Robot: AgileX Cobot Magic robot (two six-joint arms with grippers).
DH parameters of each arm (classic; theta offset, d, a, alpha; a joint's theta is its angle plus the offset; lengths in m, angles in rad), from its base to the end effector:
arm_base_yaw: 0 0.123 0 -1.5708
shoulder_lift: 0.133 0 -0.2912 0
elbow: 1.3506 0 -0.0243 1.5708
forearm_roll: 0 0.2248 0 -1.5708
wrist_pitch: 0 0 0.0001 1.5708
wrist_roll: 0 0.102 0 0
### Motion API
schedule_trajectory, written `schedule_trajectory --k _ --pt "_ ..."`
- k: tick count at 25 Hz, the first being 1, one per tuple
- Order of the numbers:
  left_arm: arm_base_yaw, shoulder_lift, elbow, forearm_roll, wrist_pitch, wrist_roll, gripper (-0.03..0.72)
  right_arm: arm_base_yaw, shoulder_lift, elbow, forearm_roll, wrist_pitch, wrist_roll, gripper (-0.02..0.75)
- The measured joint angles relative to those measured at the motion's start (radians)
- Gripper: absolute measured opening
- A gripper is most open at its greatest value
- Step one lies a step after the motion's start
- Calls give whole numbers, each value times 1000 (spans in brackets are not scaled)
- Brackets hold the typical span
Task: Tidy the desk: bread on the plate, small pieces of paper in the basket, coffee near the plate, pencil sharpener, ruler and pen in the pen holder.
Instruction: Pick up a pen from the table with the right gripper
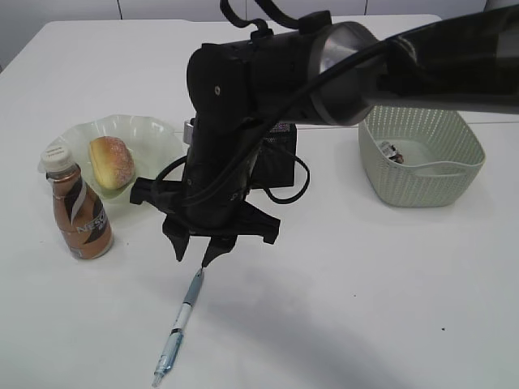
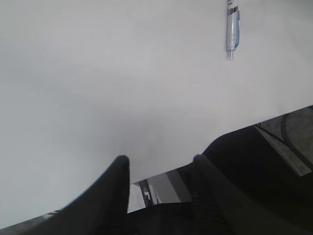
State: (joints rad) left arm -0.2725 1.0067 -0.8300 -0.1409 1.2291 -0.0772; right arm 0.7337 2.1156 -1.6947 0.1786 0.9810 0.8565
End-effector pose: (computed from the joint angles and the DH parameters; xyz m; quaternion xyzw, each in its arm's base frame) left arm 0.1214 -0.0479 0.2938 0.0815 0.9864 -0.0895 0.1116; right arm 0.3086 0.2986 0.2017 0.1003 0.9836 0.1467 0.0321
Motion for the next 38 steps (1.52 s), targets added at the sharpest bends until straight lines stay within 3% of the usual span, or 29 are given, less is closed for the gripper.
schedule_trajectory --k 9,14,18,38 --pt "0 0 0 -2 0 0 307 0 27 0 0 0 0 265" --pt "0 0 0 -2 0 0 307 2 53 0 3 2 -11 380" --pt "0 0 0 -2 0 0 307 2 62 0 4 -10 -22 415" --pt "0 0 0 -2 0 0 307 2 167 -54 34 -58 -51 417"
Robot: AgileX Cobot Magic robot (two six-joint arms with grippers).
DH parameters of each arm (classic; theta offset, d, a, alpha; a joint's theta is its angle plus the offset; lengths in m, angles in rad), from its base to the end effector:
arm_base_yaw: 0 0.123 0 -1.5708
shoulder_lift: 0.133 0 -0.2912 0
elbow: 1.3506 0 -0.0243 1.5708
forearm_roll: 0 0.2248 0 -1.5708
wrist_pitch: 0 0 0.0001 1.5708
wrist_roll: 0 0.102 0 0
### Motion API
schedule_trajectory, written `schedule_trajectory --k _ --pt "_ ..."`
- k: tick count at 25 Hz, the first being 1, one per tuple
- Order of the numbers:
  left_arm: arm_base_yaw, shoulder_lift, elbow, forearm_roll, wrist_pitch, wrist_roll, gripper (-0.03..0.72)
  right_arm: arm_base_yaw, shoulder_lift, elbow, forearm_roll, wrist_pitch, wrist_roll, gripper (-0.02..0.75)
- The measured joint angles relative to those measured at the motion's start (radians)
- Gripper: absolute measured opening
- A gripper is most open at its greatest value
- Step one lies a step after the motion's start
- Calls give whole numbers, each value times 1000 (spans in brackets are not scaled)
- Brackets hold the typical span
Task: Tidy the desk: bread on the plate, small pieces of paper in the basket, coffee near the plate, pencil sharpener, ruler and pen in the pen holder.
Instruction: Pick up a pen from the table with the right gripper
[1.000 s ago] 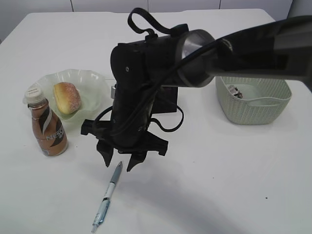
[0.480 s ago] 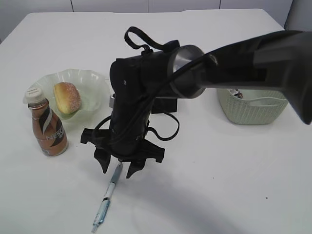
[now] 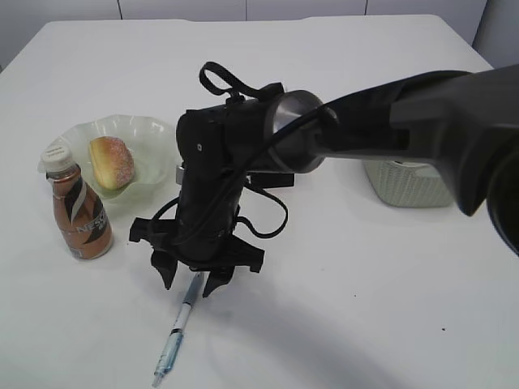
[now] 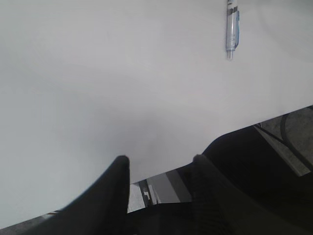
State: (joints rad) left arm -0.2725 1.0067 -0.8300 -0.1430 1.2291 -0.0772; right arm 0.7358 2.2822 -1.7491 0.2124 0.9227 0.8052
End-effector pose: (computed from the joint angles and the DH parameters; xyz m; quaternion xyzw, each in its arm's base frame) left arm 0.1214 -0.0481 0.2938 0.0813 0.9863 -0.0905 0.1114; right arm 0.3237 0.3162 0.1431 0.0894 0.9868 0.1349 0.0090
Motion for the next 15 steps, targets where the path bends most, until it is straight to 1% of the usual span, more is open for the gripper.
schedule_trajectory --k 10,15 --pt "0 0 0 0 0 0 307 0 17 -2 0 -1 -1 416" --pt "0 0 0 0 0 0 307 0 18 -2 -22 -1 -2 416"
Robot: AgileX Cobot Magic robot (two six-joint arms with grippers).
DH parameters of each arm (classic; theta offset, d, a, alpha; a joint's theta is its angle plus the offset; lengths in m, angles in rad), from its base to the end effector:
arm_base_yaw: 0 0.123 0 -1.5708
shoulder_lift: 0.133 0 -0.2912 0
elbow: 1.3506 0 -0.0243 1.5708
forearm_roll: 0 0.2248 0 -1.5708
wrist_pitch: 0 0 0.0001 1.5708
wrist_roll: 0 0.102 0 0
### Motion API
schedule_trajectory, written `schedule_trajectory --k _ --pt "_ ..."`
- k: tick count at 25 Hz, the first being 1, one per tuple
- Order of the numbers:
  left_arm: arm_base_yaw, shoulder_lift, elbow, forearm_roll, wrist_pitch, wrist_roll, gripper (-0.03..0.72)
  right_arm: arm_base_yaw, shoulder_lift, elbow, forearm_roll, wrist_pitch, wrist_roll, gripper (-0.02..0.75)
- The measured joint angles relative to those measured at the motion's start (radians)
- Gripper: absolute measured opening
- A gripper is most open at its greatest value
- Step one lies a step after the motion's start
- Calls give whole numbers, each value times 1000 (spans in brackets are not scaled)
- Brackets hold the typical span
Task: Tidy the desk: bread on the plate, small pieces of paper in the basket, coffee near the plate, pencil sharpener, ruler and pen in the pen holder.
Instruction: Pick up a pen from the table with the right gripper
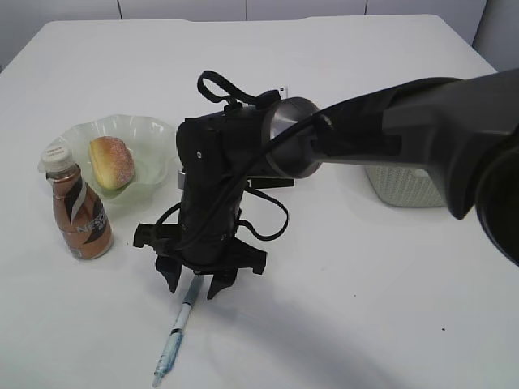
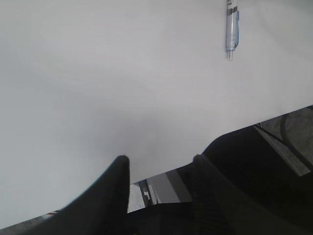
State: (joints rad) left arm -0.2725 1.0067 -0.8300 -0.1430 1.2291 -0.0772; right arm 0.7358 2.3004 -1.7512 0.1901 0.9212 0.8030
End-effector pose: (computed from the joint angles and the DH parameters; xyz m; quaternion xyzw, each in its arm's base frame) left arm 0.1214 -0.0481 0.2938 0.0813 0.9863 -0.0905 0.1114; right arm 0.3254 0.3153 0.1350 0.0833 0.9889 0.1228 0.0109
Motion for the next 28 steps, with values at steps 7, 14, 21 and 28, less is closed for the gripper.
schedule_trajectory --k 7,14,21,28 --pt "0 0 0 0 0 0 307 0 14 -9 -7 -1 0 415" --pt "0 0 0 0 0 0 307 0 56 -72 15 57 -2 414" --pt "0 0 0 0 0 0 307 0 62 -90 -32 161 -2 405" --pt "0 0 0 0 0 0 307 0 62 -91 -35 167 0 377"
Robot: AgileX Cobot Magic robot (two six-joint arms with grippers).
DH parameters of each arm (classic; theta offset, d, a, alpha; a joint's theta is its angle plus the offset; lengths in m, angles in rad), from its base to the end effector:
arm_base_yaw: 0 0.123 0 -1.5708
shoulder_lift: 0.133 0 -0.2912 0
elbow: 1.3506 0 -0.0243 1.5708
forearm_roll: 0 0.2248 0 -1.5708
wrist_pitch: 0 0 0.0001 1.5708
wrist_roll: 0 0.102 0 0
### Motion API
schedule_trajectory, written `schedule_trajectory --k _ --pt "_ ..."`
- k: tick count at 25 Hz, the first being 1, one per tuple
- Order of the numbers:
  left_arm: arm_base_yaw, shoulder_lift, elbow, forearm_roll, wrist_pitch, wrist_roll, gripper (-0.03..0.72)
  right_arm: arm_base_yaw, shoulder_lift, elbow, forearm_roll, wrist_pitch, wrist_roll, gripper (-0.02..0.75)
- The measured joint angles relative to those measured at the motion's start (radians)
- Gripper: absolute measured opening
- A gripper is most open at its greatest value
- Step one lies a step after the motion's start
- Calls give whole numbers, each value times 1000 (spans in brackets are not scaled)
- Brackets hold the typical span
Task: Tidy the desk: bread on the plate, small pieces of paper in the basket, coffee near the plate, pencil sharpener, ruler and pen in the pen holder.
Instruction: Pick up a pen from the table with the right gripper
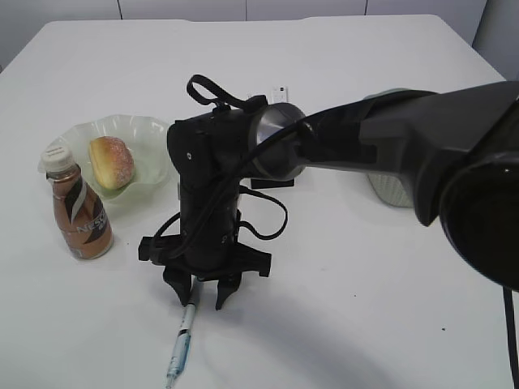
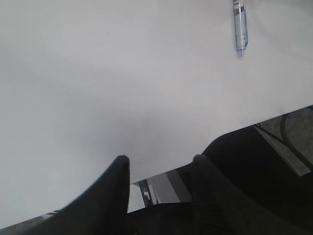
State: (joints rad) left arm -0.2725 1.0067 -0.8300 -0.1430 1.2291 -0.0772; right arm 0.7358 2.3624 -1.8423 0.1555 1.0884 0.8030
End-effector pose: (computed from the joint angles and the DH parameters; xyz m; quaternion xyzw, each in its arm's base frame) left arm 0.1214 -0.0481 0.2938 0.0813 0.9863 -0.0905 0.1114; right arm 0.3258 0.3139 0.1252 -0.0678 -0.9950 -0.0672 0.0308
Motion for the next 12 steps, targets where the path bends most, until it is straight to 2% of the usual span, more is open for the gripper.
schedule_trajectory --k 7,12 --pt "0 0 0 0 0 0 307 3 2 0 -11 -4 4 362" --pt "0 0 0 0 0 0 307 3 2 0 -7 -22 8 297"
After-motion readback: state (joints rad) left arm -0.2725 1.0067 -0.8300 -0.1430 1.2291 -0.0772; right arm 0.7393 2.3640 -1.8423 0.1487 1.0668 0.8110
